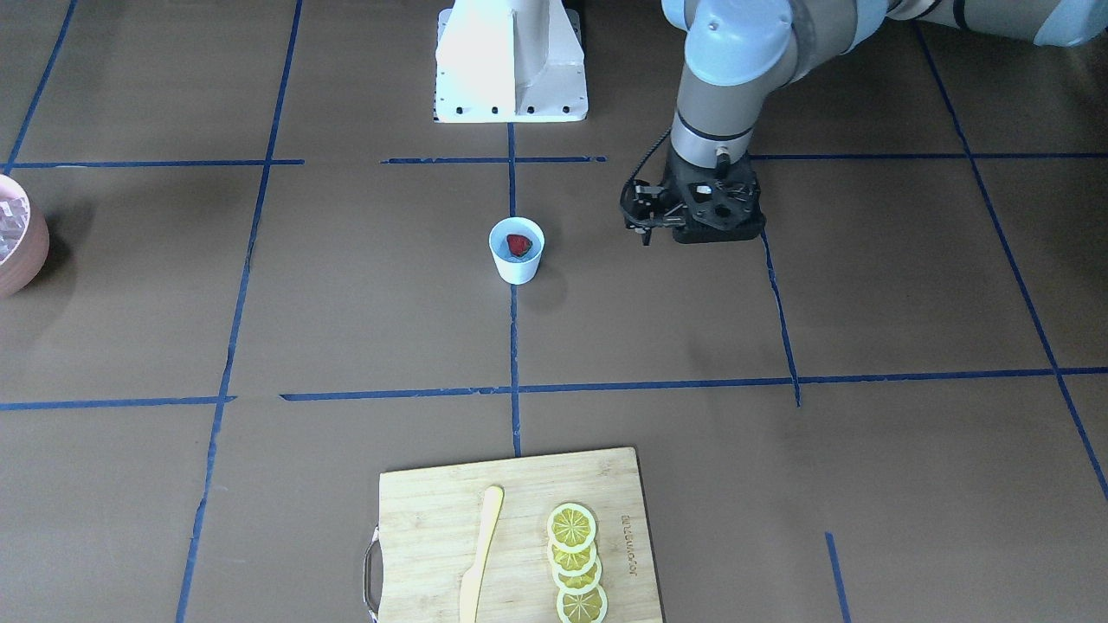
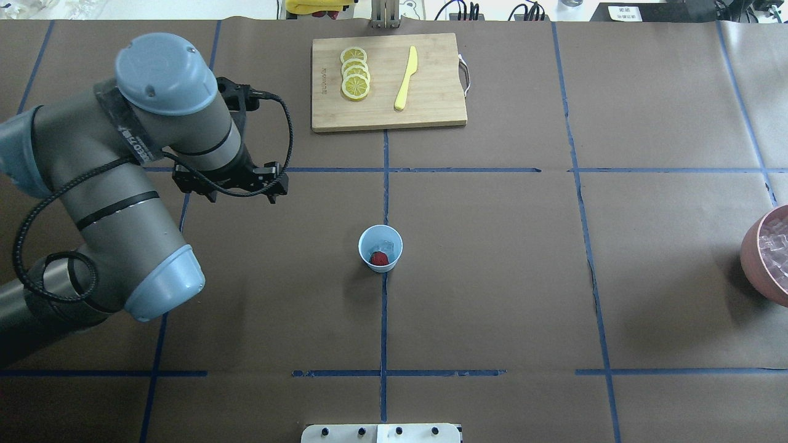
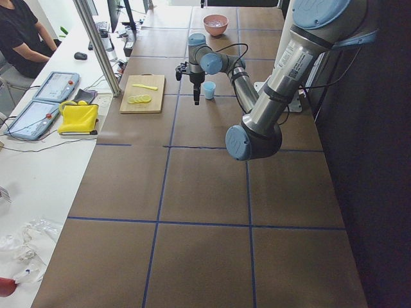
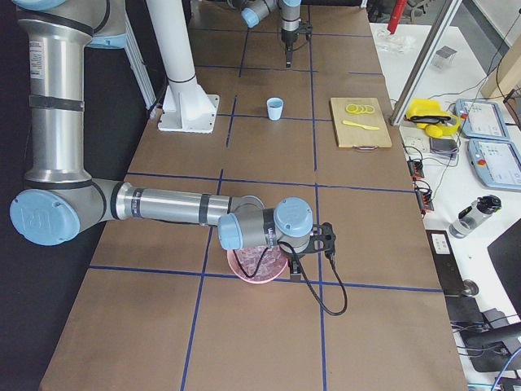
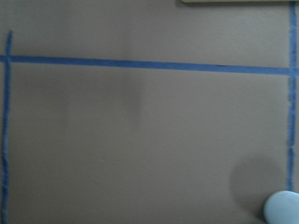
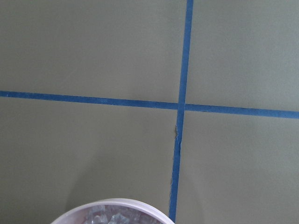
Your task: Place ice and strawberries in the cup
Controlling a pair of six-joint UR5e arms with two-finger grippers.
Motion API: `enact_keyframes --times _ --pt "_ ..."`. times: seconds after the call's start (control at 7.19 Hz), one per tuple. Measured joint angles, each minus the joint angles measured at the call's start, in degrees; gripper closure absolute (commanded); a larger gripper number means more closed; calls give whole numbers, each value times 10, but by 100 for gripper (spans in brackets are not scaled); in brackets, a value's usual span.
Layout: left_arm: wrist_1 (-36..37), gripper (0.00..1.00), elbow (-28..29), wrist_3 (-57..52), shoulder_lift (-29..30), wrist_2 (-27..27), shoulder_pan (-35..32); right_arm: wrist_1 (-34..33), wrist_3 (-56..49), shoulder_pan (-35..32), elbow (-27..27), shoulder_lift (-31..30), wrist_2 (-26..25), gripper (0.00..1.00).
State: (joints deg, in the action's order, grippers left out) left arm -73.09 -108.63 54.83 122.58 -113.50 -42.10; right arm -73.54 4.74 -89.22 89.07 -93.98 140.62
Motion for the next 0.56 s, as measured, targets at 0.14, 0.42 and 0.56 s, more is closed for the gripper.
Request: enact_keyframes --times 0.14,0.42,0.56 --pt "18 0 -5 -64 -17 -9 -32 22 0 -4 -8 -1 3 1" --pt "34 0 -6 -197 -64 -61 -118 33 4 -8 11 -5 0 1" --pt "36 0 -1 -269 -92 -82 -163 31 10 -10 16 -4 1 1"
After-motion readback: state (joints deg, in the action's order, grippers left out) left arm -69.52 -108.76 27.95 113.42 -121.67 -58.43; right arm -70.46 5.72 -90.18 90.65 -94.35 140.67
